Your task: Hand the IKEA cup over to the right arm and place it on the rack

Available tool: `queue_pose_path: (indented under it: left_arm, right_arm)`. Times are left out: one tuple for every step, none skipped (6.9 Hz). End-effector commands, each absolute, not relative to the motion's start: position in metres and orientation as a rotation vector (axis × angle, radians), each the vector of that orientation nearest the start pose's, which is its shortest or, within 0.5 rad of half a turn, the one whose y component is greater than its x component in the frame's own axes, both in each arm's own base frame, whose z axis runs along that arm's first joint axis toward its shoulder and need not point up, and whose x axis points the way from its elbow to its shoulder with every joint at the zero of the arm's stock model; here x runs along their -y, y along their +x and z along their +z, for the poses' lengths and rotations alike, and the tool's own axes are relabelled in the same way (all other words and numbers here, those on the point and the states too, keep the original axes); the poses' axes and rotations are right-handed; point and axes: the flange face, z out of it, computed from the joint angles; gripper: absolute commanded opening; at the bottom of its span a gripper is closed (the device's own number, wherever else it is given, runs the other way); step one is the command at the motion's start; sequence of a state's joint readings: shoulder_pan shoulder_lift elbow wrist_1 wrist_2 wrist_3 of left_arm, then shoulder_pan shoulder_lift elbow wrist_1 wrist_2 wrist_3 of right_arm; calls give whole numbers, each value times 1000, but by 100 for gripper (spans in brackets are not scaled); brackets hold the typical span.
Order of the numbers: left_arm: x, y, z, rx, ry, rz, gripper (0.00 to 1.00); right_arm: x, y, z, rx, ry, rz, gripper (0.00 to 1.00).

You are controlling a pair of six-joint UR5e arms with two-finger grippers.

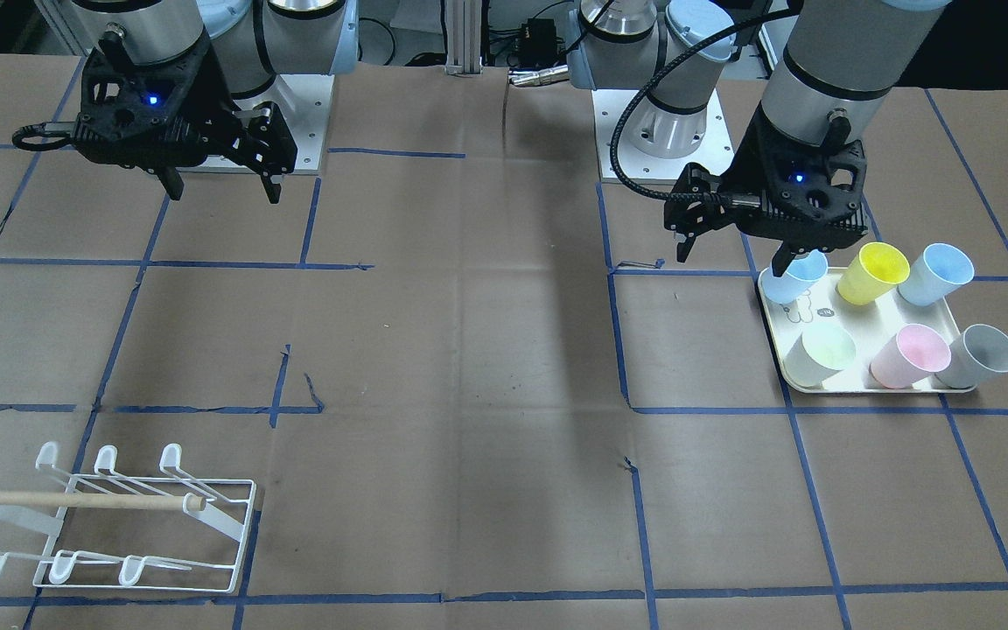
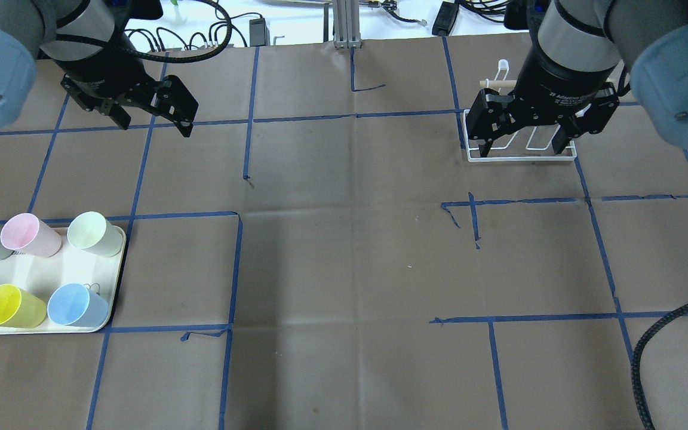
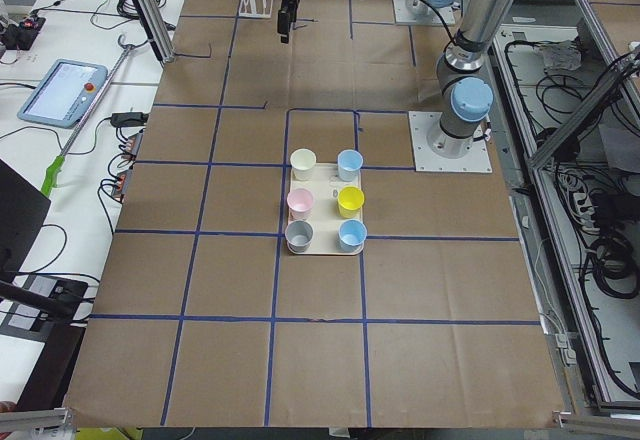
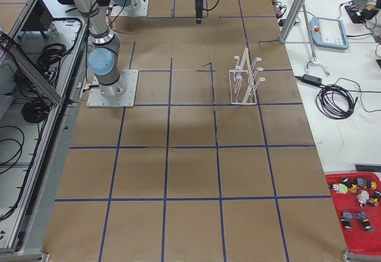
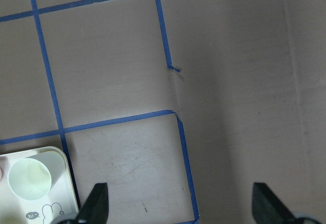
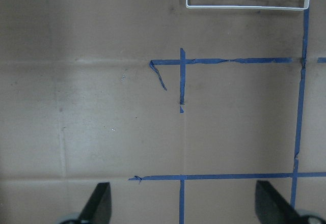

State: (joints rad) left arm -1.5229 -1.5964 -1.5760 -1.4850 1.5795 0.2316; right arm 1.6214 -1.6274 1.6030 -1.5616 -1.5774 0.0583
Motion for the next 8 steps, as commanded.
queue_pose_path:
  left_arm:
    - [491, -61, 462, -3127, 236, -38, 100]
    - [482, -25, 451, -3131, 229, -2, 100]
    - [476, 19, 441, -3139, 229, 27, 100]
    - [469, 63, 430, -3148, 120, 39, 99]
    - [467, 92, 422, -3130, 141, -3, 99]
    - [465, 97, 414, -3125, 132, -26, 99]
    - [468, 97, 408, -3133, 125, -17, 99]
    - [473, 99, 396, -3146, 118, 13, 99]
  right_arm:
    - [462, 156, 498, -3147, 12, -25, 100]
    - [461, 156, 499, -3147, 12, -27, 100]
    - [461, 156, 499, -3145, 15, -27, 100]
    - [461, 156, 501, -3145, 15, -32, 100]
    - [461, 156, 500, -3145, 15, -29, 100]
    - [461, 157, 501, -3145, 12, -32, 100]
    - [461, 157, 501, -3145, 12, -32, 100]
    - [460, 157, 501, -3145, 12, -34, 100]
